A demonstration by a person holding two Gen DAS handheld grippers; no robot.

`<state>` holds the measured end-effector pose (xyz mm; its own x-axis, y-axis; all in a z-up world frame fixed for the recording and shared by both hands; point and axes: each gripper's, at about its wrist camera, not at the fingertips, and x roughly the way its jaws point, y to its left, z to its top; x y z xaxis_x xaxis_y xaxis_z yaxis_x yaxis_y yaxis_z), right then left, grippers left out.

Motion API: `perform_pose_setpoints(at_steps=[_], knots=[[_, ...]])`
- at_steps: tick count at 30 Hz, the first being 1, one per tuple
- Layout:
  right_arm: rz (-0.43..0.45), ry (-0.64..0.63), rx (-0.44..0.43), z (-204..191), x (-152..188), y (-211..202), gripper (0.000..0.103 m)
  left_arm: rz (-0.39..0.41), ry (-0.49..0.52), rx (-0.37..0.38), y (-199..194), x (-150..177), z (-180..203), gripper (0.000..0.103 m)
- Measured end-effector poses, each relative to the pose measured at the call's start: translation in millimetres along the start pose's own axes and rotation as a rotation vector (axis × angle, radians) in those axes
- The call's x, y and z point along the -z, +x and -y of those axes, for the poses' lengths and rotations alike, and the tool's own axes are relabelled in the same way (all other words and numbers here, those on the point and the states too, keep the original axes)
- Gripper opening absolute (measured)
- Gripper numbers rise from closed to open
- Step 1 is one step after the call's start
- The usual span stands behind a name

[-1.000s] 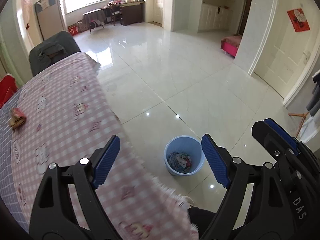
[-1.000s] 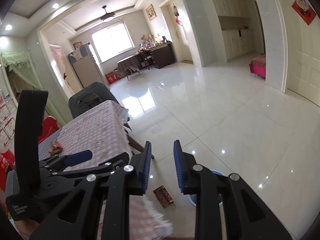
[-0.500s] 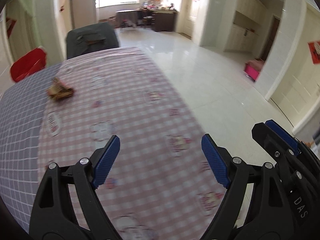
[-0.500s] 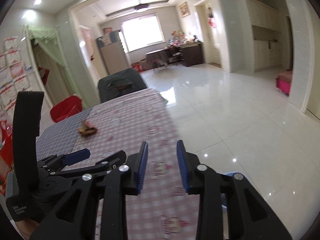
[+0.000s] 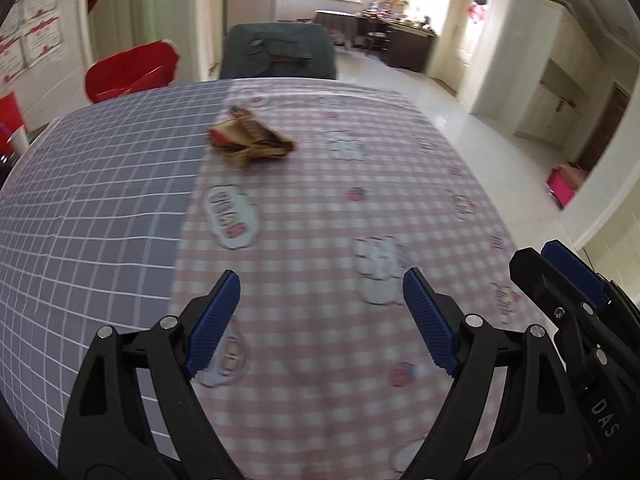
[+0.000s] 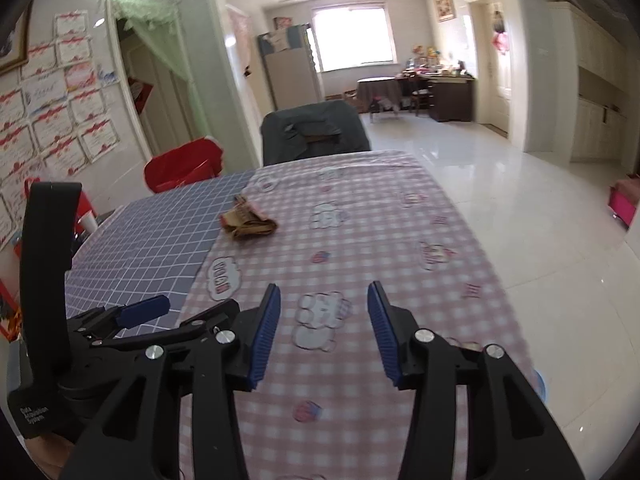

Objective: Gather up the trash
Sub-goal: 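Move both open grippers back toward the brown-red paper bag on the table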

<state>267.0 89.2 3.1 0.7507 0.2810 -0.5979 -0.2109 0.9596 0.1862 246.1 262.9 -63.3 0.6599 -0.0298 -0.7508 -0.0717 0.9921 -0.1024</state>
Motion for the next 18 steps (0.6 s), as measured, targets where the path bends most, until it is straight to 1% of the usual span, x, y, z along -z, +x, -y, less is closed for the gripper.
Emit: perform_pose_setpoints(at_steps=[3,6,8,14,18], knots=[[-0.017,-0.022,-0.025,-13,-1,15,0.047,-0.009,-0.032,-0.027,8,-3,-22,0.082],[-0.031,-0.033,-0.035,-22,-2,31,0.053,-0.012,-0.059,-0.056,14,-4,-39,0.082],[-0.04,-0.038,-0.044,-27,-3,41,0.055,-0.012,-0.076,-0.073,20,-5,-50,0.082],[-0.077,-0.028,-0.082,-37,-6,71,0.059,-0.005,-0.106,-0.133,31,-9,-68,0.082],[-0.097,-0.014,-0.09,-38,-7,88,0.067,0.008,-0.118,-0.177,39,-11,-78,0.082]])
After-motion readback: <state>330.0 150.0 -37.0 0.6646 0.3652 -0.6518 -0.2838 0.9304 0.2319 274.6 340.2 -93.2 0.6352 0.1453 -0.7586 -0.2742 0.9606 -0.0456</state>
